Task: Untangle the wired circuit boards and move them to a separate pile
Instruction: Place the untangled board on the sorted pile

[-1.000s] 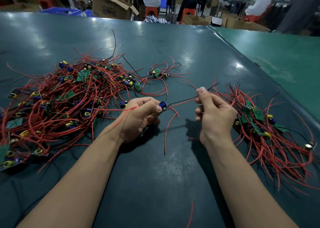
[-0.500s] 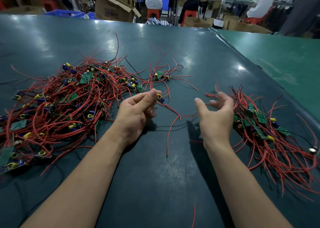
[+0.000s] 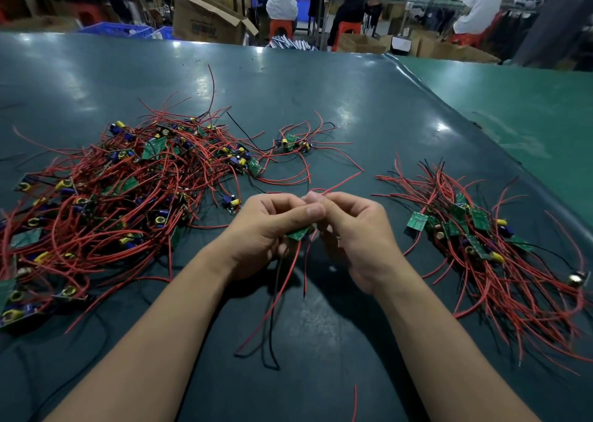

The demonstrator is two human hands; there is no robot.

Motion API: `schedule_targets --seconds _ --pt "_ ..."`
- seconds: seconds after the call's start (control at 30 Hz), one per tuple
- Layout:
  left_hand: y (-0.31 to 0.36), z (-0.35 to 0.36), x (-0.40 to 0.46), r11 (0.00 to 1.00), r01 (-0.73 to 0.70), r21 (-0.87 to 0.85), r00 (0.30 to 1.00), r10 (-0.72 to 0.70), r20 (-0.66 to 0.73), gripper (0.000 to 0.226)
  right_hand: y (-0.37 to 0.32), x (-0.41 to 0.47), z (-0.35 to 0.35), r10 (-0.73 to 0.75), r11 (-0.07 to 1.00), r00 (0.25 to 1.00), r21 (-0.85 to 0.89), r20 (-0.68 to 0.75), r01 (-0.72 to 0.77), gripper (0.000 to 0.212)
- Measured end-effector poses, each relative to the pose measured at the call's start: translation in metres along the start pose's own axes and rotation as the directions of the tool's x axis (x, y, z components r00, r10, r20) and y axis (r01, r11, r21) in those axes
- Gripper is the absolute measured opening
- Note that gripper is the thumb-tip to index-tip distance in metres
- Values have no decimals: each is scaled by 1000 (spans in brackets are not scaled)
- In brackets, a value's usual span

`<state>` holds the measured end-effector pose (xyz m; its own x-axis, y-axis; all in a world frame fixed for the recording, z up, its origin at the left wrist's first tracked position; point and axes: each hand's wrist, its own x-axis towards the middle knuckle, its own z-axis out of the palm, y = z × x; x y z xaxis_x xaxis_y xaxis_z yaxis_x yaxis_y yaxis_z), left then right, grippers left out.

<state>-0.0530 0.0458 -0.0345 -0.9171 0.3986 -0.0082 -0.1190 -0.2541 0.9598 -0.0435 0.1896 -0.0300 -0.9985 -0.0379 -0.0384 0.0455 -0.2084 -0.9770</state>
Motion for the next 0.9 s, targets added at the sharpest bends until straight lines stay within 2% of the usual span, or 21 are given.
schedule_targets --seconds 0.1,0.23,0.3,0.5,0.77,0.9 --pt "-1 3 1 997 -6 77 1000 7 -12 16 -2 1 -4 27 999 1000 40 -8 -27 12" --pt "0 6 1 998 -23 -59 1000 24 12 20 -4 1 -5 65 989 998 131 23 -67 15" --pt "1 6 1 997 -27 -72 1000 28 13 21 -4 1 -5 97 980 994 172 50 -105 14" --pt "0 6 3 999 -33 -43 999 32 -30 23 -4 1 -8 129 981 976 122 175 -152 21" --pt "1 6 2 996 -11 -85 999 8 -36 21 -3 2 -10 107 984 984 129 145 -126 19" --pt "-1 8 4 995 -23 -93 996 14 -89 22 0 2 -6 74 996 996 50 43 -76 26"
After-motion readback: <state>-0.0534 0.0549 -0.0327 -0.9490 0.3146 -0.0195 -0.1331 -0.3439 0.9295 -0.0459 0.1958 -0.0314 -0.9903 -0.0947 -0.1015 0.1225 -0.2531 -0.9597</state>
